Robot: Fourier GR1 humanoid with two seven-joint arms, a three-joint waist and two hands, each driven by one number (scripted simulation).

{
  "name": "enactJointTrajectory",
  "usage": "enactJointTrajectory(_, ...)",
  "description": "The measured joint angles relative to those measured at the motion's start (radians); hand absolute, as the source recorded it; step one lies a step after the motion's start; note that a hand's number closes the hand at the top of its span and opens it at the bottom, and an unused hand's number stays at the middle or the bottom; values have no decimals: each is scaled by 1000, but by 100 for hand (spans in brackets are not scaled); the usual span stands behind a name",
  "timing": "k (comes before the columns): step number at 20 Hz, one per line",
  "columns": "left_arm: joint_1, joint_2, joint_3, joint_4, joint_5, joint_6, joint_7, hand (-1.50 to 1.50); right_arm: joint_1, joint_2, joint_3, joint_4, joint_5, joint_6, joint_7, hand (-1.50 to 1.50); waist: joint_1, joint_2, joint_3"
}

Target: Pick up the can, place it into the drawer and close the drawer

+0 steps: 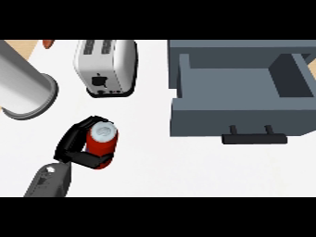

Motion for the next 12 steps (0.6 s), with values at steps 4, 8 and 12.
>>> enactJointTrajectory(4,41,-20,-21,-82,26,-27,37,150,8,-2,-20,4,-18,13,-6,-150,2,0,-1)
enactJointTrajectory(8,73,-32,-13,-171,61,-15,83,150,-2,-4,-18,0,-20,6,1,-150,3,0,0)
enactJointTrajectory(12,55,-59,78,-177,94,131,107,150,7,4,-2,-15,-13,1,3,-150,3,0,0)
